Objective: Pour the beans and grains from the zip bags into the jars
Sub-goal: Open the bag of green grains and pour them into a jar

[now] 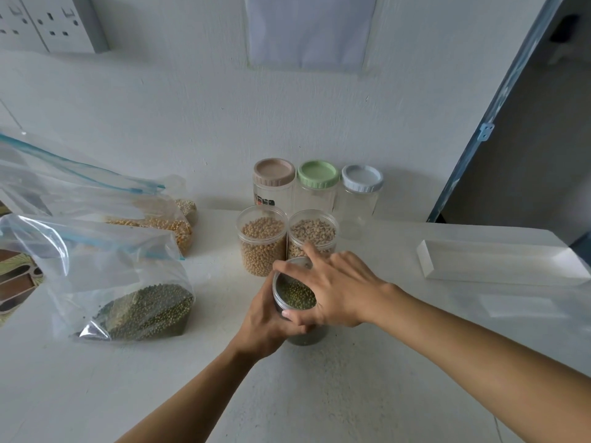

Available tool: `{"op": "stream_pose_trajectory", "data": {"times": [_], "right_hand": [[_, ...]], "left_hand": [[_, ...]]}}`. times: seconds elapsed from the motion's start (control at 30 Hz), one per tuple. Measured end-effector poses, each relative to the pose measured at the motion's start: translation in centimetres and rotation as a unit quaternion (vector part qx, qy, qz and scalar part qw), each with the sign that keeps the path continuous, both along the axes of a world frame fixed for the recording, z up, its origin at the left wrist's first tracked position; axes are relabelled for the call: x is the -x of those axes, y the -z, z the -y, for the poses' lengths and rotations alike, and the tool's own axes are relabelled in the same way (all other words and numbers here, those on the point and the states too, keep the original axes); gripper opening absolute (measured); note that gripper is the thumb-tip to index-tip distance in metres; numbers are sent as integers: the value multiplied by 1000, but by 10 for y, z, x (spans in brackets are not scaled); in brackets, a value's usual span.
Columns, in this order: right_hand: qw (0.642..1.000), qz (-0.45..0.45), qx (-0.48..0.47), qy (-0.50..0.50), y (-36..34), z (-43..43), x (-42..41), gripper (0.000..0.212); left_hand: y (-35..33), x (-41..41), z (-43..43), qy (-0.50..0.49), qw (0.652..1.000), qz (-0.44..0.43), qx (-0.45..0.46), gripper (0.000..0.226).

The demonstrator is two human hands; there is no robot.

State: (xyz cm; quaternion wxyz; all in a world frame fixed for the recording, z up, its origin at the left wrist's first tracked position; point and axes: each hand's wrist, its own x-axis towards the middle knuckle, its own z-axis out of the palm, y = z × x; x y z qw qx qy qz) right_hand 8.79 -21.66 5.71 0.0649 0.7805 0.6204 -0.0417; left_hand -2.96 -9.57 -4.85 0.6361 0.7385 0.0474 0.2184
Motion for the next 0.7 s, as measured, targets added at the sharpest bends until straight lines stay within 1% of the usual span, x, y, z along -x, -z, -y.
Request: {"op": "stream_pose_trajectory", "data": {"times": [0.1,0.13,0.2,0.27,0.3,0.33,0.37,0.43,0.47,0.5,0.53,0.63,0.7], "right_hand": [[999,-23,-27,7,9,1,-3,84],[998,-51,-40,15,12,2,-6,84],[987,-136,-78,45,22,8,-14,85],[962,-237,-114,75,34,18,-20,83],[945,-286,-137,85,41,24,-20,85],[920,-342,-165,98,48,29,-19,85],[885,-406,-196,115,53,34,-18,81],[807,-520,-232,156,64,40,-13,61],[777,-558,-236,170,69,40,-12,53],[758,-581,-239,177,74,40,-10,50],[745,-592,-247,183,77,39,-8,49],[716,-593,-296,220,84,43,-7,51],[705,-577,-328,251,89,52,-9,53]], "left_hand": [[-6,2,5,16,1000,-16,5,95],[-9,3,4,25,999,-27,1,94],[-14,7,-1,34,995,-81,-51,99],[-18,19,-12,45,983,-139,-111,108],[-20,26,-19,48,977,-168,-126,108],[-21,33,-24,49,972,-193,-128,105],[-24,39,-27,49,970,-214,-102,97],[-34,47,-24,51,973,-224,11,67],[-38,47,-20,50,972,-221,60,52],[-42,46,-16,46,970,-221,91,43],[-45,44,-12,40,967,-222,117,40],[-47,30,3,21,958,-231,170,38],[-48,18,17,15,956,-233,180,39]]}}
